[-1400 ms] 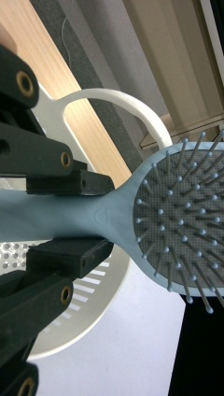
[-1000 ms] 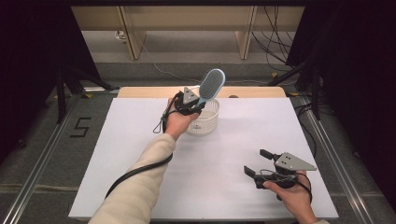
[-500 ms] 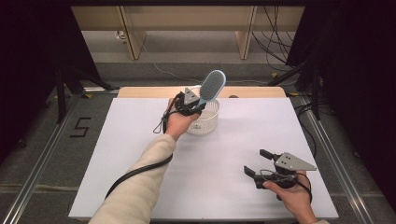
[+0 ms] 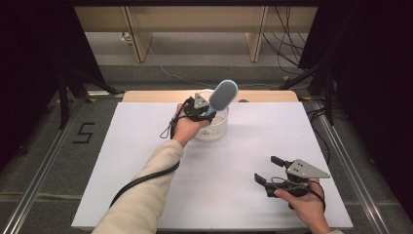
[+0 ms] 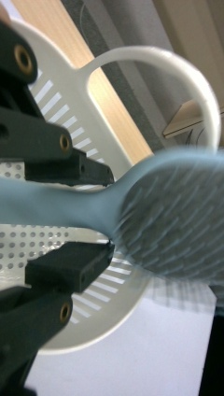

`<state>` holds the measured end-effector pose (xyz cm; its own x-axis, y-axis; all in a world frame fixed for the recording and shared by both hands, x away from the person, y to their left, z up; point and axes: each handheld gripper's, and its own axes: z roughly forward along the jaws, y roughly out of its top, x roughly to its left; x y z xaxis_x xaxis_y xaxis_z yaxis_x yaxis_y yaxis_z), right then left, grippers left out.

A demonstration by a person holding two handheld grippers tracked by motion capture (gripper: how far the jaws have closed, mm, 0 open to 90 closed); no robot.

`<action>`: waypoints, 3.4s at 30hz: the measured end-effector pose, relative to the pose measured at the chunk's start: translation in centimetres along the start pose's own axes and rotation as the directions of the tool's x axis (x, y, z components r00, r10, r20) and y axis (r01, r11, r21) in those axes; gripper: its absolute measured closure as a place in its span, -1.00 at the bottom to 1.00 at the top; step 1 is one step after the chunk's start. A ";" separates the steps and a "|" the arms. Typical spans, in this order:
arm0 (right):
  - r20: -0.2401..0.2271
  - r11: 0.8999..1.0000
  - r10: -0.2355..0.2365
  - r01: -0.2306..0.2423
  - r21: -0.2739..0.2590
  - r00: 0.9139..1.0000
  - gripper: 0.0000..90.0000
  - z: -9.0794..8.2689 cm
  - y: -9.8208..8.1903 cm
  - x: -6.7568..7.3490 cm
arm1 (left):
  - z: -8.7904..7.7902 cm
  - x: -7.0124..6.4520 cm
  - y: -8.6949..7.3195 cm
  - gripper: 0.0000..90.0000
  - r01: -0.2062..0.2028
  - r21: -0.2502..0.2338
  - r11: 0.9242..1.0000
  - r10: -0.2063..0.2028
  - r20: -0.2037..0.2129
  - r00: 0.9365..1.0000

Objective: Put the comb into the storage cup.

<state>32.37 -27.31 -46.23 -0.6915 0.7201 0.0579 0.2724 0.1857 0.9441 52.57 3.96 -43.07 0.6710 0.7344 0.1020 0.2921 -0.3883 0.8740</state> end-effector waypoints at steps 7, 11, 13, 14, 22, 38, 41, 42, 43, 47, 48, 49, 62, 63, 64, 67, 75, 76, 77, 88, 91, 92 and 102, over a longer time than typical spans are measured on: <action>0.000 1.000 0.001 -0.001 0.004 1.000 -0.75 0.0 0.0 0.0 | -0.9 0.5 0.0 -0.06 0.027 0.014 1.000 -0.026 -0.026 0.999; -0.001 1.000 0.001 -0.001 0.003 1.000 -0.75 0.1 0.0 0.0 | -1.7 0.5 0.5 -0.19 0.050 0.001 0.999 -0.050 -0.035 0.998; 0.001 1.000 0.002 -0.002 0.004 1.000 -0.75 0.1 0.0 0.0 | -2.1 0.4 0.8 -0.34 0.054 0.005 0.999 -0.054 -0.044 0.998; 0.000 1.000 0.001 -0.001 0.003 1.000 -0.75 0.1 0.0 0.0 | -2.3 0.3 0.9 -0.40 0.058 0.006 0.998 -0.058 -0.043 0.997; 0.007 1.000 0.001 -0.001 0.003 1.000 -0.76 0.1 0.0 0.0 | -4.3 0.4 1.3 -0.86 0.085 0.031 0.996 -0.083 -0.069 0.994; 0.020 1.000 0.003 -0.003 0.005 1.000 -0.76 0.0 0.0 -0.2 | -8.3 0.8 -1.0 -1.00 0.112 0.016 0.994 -0.110 -0.069 0.991; 0.022 1.000 0.004 -0.004 0.005 1.000 -0.76 0.0 0.0 -0.3 | -9.1 0.9 -1.6 -1.00 0.114 0.013 0.993 -0.113 -0.079 0.991; 0.022 1.000 0.004 -0.004 0.005 1.000 -0.76 0.0 0.0 -0.3 | -9.4 1.0 -1.8 -1.00 0.117 0.009 0.993 -0.116 -0.080 0.990; 0.022 1.000 0.004 -0.004 0.006 1.000 -0.76 0.0 0.0 -0.3 | -9.7 1.0 -2.0 -1.00 0.117 0.009 0.993 -0.116 -0.078 0.990; 0.029 1.000 0.007 -0.007 0.008 1.000 -0.76 0.0 0.0 -0.4 | -10.6 1.3 -2.8 -1.00 0.137 0.006 0.991 -0.136 -0.077 0.988; 0.030 1.000 0.006 -0.006 0.009 1.000 -0.76 0.0 0.0 -0.4 | -10.8 1.3 -3.0 -1.00 0.133 0.010 0.991 -0.131 -0.081 0.988; 0.031 1.000 0.008 -0.009 0.008 0.999 -0.76 0.0 0.0 -0.4 | -11.0 1.4 -3.2 -1.00 0.130 0.011 0.991 -0.129 -0.079 0.989; 0.045 1.000 0.008 -0.009 0.002 0.999 -0.76 -0.2 0.1 -0.8 | -12.2 1.6 -4.6 -1.00 0.131 0.018 0.991 -0.129 -0.062 0.990; 0.047 1.000 0.007 -0.008 0.002 0.999 -0.76 -0.2 0.1 -0.8 | -12.2 1.6 -4.7 -1.00 0.130 0.021 0.991 -0.129 -0.063 0.990; 0.047 1.000 0.009 -0.009 0.001 0.999 -0.76 -0.3 0.0 -0.8 | -12.3 1.6 -4.8 -1.00 0.129 0.020 0.991 -0.128 -0.062 0.990; 0.049 1.000 0.009 -0.009 0.004 0.999 -0.76 -0.3 0.0 -0.9 | -12.6 1.5 -4.9 -1.00 0.128 0.021 0.992 -0.126 -0.061 0.990; 0.051 1.000 0.011 -0.011 0.000 0.999 -0.76 -0.4 0.0 -1.0 | -13.4 1.3 -5.4 -1.00 0.110 0.016 0.994 -0.109 -0.045 0.993; 0.052 1.000 0.010 -0.010 0.000 0.999 -0.77 -0.4 0.0 -1.0 | -13.5 1.2 -5.5 -1.00 0.114 0.019 0.993 -0.114 -0.044 0.993; 0.052 1.000 0.014 -0.014 -0.001 0.999 -0.76 -0.4 0.0 -1.0 | -13.6 1.2 -5.6 -1.00 0.117 0.017 0.993 -0.116 -0.042 0.992; 0.053 1.000 0.012 -0.011 -0.002 0.999 -0.77 -0.4 0.1 -1.0 | -14.9 0.5 -6.4 -1.00 0.104 0.009 0.995 -0.104 -0.029 0.994; 0.053 1.000 0.013 -0.013 -0.002 0.999 -0.77 -0.4 0.1 -1.0 | -15.3 0.4 -6.6 -1.00 0.100 0.004 0.995 -0.100 -0.031 0.994; 0.053 1.000 0.013 -0.013 -0.002 0.999 -0.77 -0.4 0.1 -1.0 | -15.5 0.4 -6.7 -1.00 0.099 0.003 0.995 -0.099 -0.029 0.995; 0.055 1.000 0.005 -0.005 0.001 0.999 -0.77 -0.5 0.1 -1.1 | -17.0 0.0 -8.1 -1.00 0.122 0.001 0.993 -0.122 -0.004 0.993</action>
<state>32.82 -28.37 -46.07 -0.6527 0.7563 0.0445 0.2762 0.1829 0.9435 38.61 16.56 -42.09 0.6280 0.7782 -0.0034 0.3726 -0.2968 0.8793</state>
